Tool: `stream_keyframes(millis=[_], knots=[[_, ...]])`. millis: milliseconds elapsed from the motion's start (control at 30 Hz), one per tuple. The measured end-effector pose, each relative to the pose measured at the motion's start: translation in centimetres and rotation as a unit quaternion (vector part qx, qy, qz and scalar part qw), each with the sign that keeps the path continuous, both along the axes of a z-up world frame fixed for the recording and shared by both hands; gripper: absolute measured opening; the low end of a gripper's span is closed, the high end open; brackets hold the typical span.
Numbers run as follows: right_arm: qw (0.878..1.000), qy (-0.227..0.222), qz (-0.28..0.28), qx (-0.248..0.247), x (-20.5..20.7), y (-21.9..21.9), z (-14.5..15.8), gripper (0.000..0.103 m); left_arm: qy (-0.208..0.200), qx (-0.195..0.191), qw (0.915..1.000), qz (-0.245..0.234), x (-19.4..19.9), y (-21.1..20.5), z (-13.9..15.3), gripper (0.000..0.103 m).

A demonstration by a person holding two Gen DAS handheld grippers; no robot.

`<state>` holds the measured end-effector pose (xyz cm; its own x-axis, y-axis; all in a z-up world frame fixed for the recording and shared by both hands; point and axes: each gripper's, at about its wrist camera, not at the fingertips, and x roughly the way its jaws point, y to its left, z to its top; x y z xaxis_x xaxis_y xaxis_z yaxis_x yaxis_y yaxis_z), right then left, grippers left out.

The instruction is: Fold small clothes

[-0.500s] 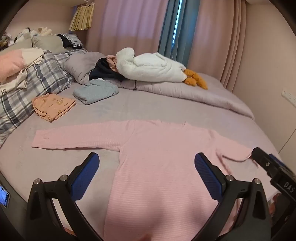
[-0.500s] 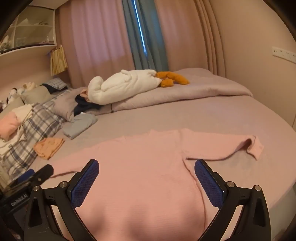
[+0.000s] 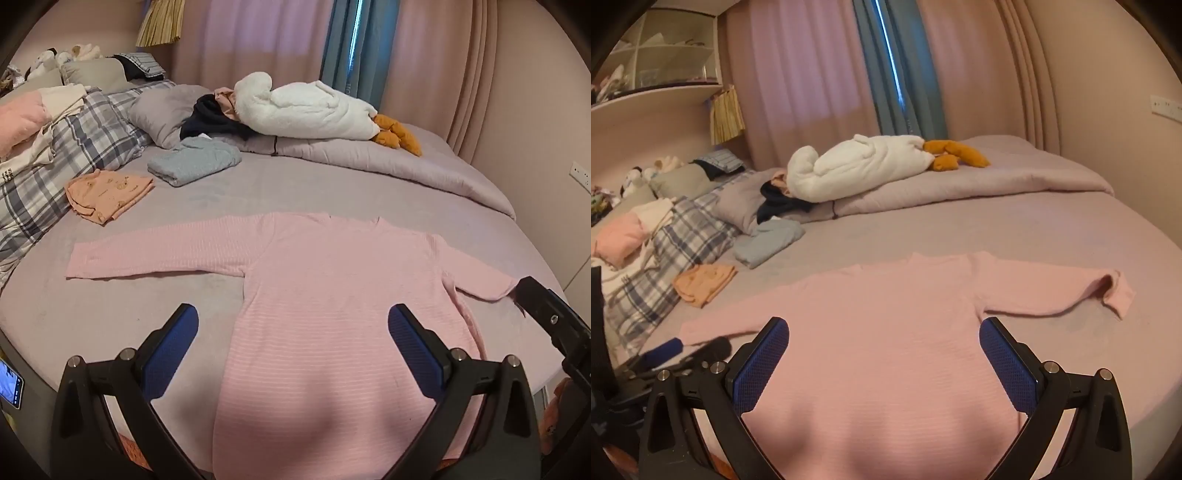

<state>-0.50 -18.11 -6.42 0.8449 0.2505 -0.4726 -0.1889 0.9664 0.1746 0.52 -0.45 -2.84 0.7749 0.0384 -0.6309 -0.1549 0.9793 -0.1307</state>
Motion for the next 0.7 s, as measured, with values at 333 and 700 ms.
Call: stream_keyframes(millis=[333, 700], knots=[[1.000, 0.008, 0.017, 0.020, -0.16, -0.11, 0.06, 0.102, 0.007, -0.017, 0.9997, -0.018, -0.08, -0.28, -0.21, 0.103], [0.999, 0.016, 0.018, 0.025, 0.04, -0.24, -0.10, 0.102, 0.005, -0.037, 0.9990, -0.024, -0.16, -0.11, 0.05, 0.103]])
